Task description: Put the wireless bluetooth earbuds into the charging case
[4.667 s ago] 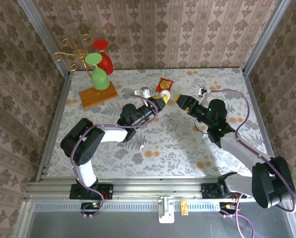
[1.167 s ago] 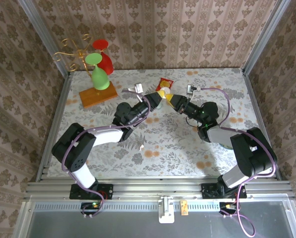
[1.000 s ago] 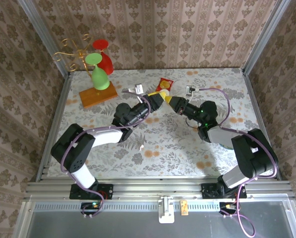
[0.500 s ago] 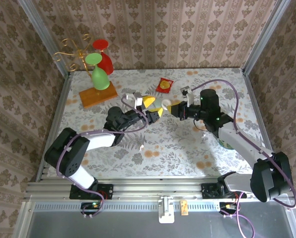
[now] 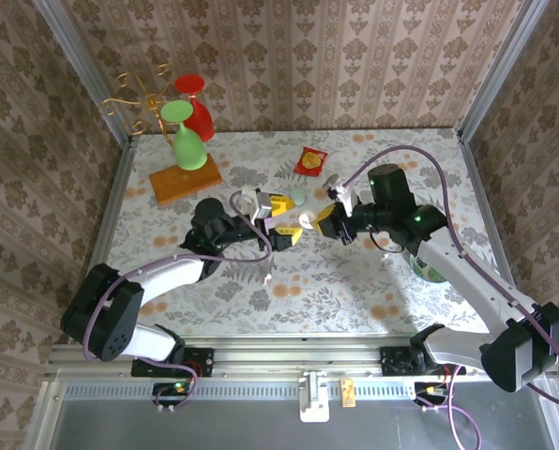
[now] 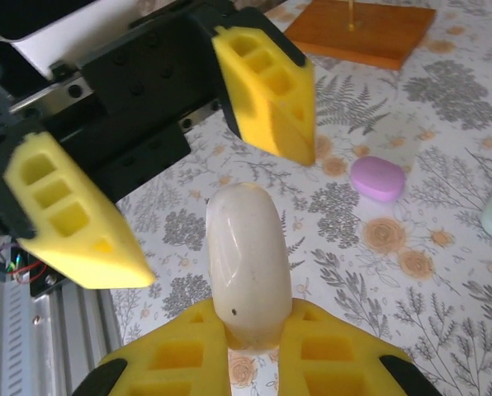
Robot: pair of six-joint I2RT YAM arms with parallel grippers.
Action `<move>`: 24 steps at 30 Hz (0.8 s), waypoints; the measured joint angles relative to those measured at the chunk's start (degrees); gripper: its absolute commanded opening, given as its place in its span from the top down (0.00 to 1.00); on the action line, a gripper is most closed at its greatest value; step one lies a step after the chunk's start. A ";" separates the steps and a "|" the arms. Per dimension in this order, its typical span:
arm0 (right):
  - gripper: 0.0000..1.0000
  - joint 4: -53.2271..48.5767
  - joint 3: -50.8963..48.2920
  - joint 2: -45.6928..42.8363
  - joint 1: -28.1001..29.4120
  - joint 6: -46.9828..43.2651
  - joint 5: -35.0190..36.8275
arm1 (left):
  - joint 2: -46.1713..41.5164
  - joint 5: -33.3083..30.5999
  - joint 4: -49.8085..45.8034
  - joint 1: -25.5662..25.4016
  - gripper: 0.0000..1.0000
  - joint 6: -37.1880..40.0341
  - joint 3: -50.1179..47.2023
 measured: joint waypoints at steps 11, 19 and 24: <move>0.93 1.75 0.50 0.00 2.34 -2.45 -0.59 | -0.70 3.39 -1.42 -0.81 0.53 0.00 0.00; 0.92 4.63 0.37 0.00 2.34 -2.58 -2.16 | -0.70 4.42 1.42 -0.72 0.63 -2.49 0.00; 0.92 6.08 -0.61 -0.20 2.36 -3.39 -3.19 | -0.70 4.63 2.27 -0.52 0.70 -4.46 0.00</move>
